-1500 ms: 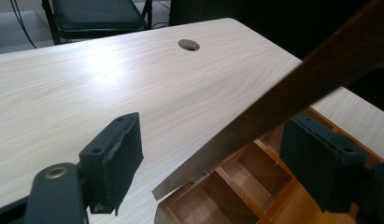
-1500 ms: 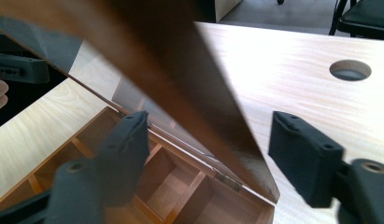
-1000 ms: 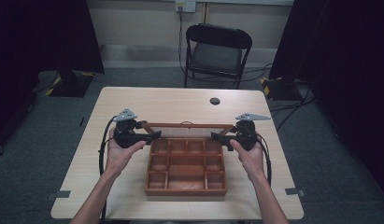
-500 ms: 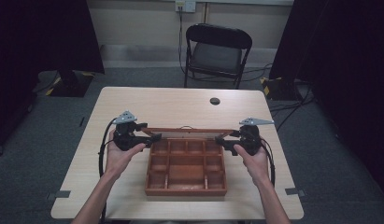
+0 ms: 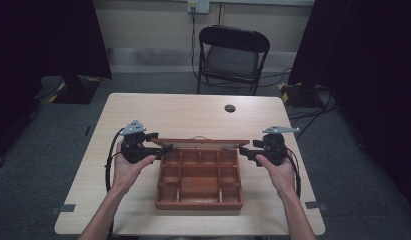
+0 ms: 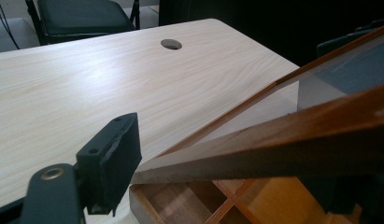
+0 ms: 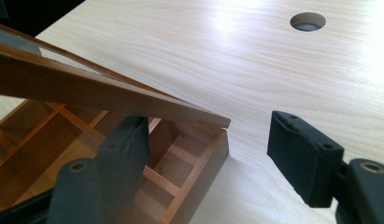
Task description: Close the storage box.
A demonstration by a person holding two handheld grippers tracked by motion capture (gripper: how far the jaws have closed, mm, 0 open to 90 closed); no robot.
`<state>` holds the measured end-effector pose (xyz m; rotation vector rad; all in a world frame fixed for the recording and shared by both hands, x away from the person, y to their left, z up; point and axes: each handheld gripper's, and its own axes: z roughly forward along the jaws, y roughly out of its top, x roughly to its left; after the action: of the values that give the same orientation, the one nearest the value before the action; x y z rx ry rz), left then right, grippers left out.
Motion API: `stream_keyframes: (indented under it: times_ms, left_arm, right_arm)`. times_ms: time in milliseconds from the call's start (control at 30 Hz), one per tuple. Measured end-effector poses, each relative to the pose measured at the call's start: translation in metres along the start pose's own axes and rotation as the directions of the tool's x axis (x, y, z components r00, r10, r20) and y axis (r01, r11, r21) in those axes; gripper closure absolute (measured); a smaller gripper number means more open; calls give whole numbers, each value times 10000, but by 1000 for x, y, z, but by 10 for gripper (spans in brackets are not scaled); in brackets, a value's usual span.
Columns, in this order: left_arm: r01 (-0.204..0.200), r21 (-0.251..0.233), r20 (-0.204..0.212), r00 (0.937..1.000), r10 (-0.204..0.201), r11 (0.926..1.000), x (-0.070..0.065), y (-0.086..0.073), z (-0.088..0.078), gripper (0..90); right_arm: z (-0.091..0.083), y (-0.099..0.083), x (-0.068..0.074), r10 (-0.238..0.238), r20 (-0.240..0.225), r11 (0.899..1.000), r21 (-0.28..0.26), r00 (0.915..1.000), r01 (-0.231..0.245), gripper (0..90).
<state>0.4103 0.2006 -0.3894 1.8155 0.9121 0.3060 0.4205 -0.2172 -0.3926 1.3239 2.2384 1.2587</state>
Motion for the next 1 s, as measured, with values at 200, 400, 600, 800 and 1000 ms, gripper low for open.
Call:
stream_keyframes:
  times_ms: [200, 400, 600, 800, 1000]
  left_arm:
    - [21, 23, 89, 10000, -22, 10000, 0, -1, 0, 188]
    - [-108, 140, 27, 9999, 108, 9998, -1, -1, -2, 190]
    - [-159, 207, 40, 9999, 159, 9997, -3, -3, -3, 191]
    - [-190, 249, 34, 9998, 189, 9995, -6, -7, -3, 185]
    - [-150, 271, 61, 9999, 148, 9995, -7, -10, -4, 187]
  right_arm:
    - [-5, -3, -6, 28, 219, 9999, 132, 9998, -30, 337]
    - [-15, 0, -12, 114, 388, 9998, -175, 9992, -107, 346]
    - [-25, 20, -15, 84, 592, 9986, -527, 9982, -53, 372]
    - [-34, 43, -12, -106, 429, 9961, -874, 9990, 143, 371]
    - [-41, 55, 10, -643, -287, 9907, -1217, 9975, 604, 449]
